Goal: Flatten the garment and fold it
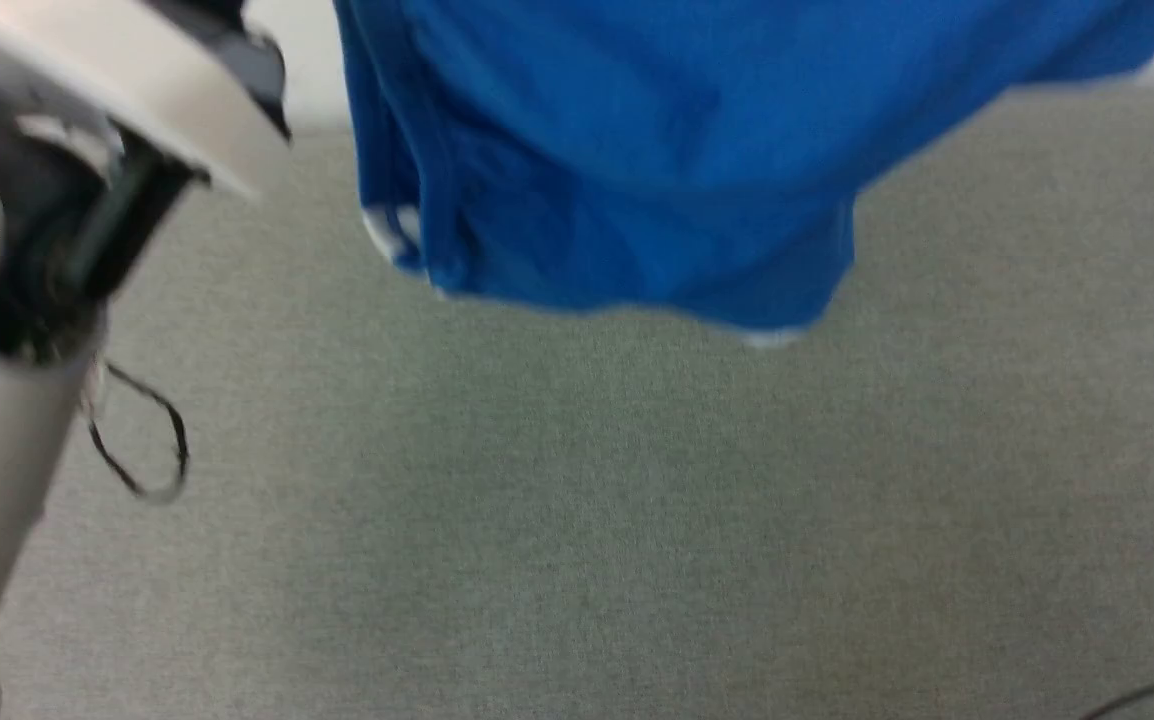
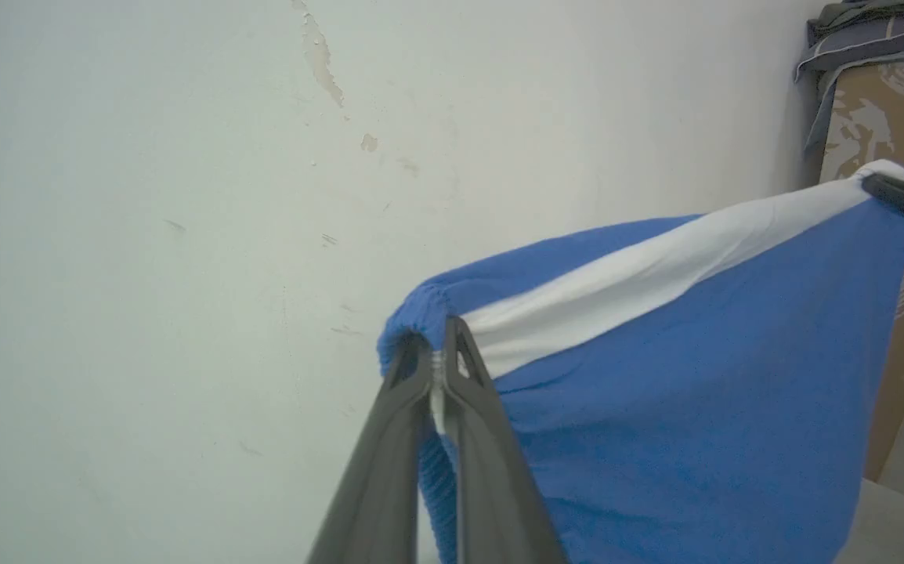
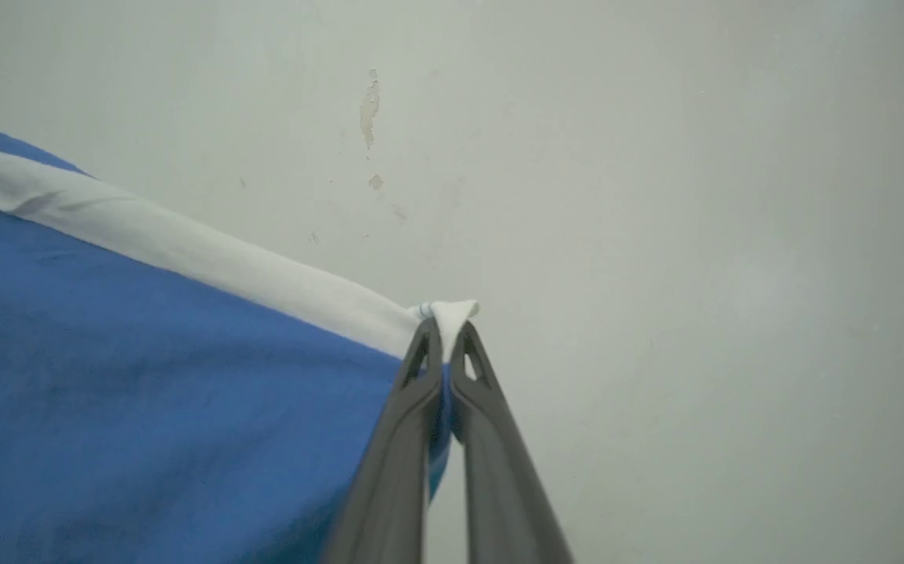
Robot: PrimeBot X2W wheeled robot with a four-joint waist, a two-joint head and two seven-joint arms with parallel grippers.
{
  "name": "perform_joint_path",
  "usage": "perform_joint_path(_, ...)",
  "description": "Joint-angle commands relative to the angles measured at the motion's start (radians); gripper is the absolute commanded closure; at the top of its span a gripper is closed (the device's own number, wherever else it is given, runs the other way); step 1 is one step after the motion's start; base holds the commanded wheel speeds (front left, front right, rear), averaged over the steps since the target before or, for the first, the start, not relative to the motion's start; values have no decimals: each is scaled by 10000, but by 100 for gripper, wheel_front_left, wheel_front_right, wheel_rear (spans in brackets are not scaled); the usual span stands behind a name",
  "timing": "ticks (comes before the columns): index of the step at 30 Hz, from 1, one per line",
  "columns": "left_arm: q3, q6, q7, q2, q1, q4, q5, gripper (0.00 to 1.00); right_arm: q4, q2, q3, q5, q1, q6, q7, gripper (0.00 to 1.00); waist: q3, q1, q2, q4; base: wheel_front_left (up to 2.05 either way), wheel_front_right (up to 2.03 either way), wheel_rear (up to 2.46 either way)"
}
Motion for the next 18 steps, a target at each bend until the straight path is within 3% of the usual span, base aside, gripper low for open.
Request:
perform_joint_path(1, -50, -193, 35, -85, -676, 434, 120, 100, 444, -24, 185, -105, -729, -9, -90, 100, 1326, -2, 0, -328, 0, 0, 0)
perform_joint_path(9, -245, -895, -503, -701, -3752, 3380, 836, 100, 3206, 429, 1335, -547, -4306, -9, -1001, 100, 2796, -2, 0, -668, 0, 0, 0)
perform_joint_path(18, -324, -1086, -2305, -1399, -5276, 5627, 1520, 100, 5744, 1225, 2200, -1134, -6364, -9, -2296, 100, 3641, -2, 0, -663, 0, 0, 0)
